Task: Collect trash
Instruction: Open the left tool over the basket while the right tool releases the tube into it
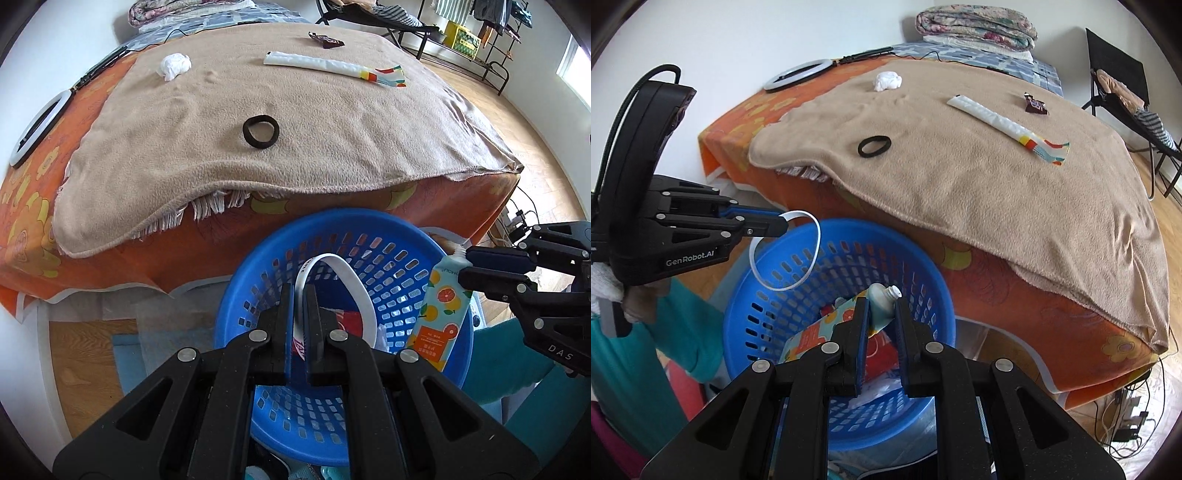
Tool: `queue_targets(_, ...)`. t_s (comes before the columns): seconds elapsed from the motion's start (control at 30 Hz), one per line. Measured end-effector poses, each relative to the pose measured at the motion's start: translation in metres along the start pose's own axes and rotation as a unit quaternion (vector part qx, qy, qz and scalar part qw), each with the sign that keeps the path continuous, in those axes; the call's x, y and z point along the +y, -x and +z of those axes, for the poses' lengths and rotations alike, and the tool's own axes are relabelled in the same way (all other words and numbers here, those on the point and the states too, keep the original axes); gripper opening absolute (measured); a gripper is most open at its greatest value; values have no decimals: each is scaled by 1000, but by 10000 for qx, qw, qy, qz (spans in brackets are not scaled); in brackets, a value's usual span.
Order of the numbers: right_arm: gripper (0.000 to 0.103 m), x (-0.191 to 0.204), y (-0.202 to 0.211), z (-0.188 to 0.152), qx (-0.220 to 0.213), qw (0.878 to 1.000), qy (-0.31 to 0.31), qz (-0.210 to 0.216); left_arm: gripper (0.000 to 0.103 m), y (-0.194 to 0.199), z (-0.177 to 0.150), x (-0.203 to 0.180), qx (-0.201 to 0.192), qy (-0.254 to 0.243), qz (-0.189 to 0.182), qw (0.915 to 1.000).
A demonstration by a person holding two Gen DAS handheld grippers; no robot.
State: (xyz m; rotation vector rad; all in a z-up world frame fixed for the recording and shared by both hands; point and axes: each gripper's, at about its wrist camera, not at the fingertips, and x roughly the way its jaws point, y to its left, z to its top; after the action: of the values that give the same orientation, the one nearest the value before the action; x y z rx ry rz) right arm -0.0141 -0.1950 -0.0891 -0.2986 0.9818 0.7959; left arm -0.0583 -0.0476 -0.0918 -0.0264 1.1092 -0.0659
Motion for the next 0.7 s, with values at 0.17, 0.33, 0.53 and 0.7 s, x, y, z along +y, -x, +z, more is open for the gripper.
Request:
queue_targets(0.17,12,3,-9,-9,145,9999,50,0,2,-5,-3,-5,70,-47,-51,10000)
queue_targets(0.33,12,4,-12,-13,210,9998,64,-18,2,-10,-6,-8,138,-91,-74,9998)
queue_targets(0.53,12,3,-17,-18,322,9995,36,-38,2,-14,-9,-11,209,-140,-116,9996)
queue_targets(0.7,12,4,-23,-22,447,9990,44,-45,2,-19,-11,-12,296,-153,-151,9993)
